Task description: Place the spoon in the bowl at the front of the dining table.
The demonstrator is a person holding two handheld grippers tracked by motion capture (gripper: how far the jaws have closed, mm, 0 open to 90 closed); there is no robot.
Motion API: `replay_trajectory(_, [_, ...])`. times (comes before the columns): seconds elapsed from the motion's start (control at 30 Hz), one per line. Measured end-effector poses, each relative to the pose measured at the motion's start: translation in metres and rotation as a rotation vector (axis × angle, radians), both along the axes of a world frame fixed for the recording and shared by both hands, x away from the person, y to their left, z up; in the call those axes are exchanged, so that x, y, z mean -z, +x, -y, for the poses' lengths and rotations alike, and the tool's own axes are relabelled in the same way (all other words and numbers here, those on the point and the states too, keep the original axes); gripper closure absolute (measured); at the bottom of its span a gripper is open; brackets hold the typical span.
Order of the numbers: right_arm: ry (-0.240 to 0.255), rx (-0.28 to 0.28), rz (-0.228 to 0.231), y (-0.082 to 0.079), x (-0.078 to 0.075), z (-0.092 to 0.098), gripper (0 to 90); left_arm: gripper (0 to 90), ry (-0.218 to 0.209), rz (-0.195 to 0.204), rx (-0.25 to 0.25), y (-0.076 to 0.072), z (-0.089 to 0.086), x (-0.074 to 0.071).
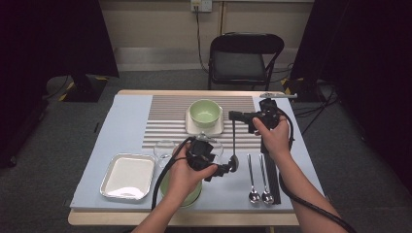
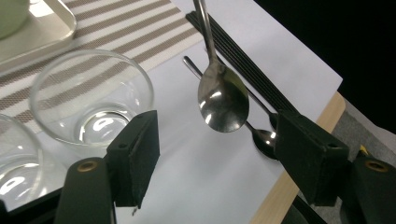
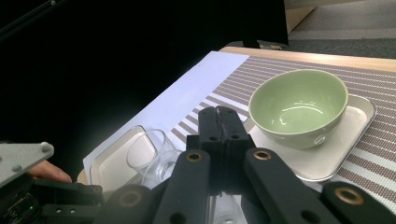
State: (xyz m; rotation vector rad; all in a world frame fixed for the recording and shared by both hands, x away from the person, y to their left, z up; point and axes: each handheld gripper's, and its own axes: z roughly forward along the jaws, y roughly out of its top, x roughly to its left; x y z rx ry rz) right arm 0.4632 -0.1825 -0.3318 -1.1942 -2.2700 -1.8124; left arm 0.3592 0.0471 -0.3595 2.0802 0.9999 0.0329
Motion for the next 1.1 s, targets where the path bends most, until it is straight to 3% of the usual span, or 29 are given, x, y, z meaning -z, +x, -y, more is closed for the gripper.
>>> replay_trajectory(0.3, [0.008, 0.009, 0.007, 0.002, -0.009, -0.006, 90.0, 31.1, -0.009, -0.007, -0.018, 0.007, -0.01, -0.006])
replay_trajectory(0.67, [0.012, -0.007, 0.01, 0.005, -0.017, -0.017, 90.0, 31.1, 0.016, -0.014, -0.042, 0.02, -0.022, -0.013])
replay_trajectory(0.87, [0.013, -0.007, 0.01, 0.008, -0.019, -0.023, 90.0, 30.9, 0.029, -0.007, -0.037, 0.025, -0.022, -0.021])
replay_trajectory(1.1, [0.03, -0.005, 0.008, 0.012, -0.023, -0.03, 90.0, 30.5, 0.028, -0.029, -0.032, 0.033, -0.017, -0.017])
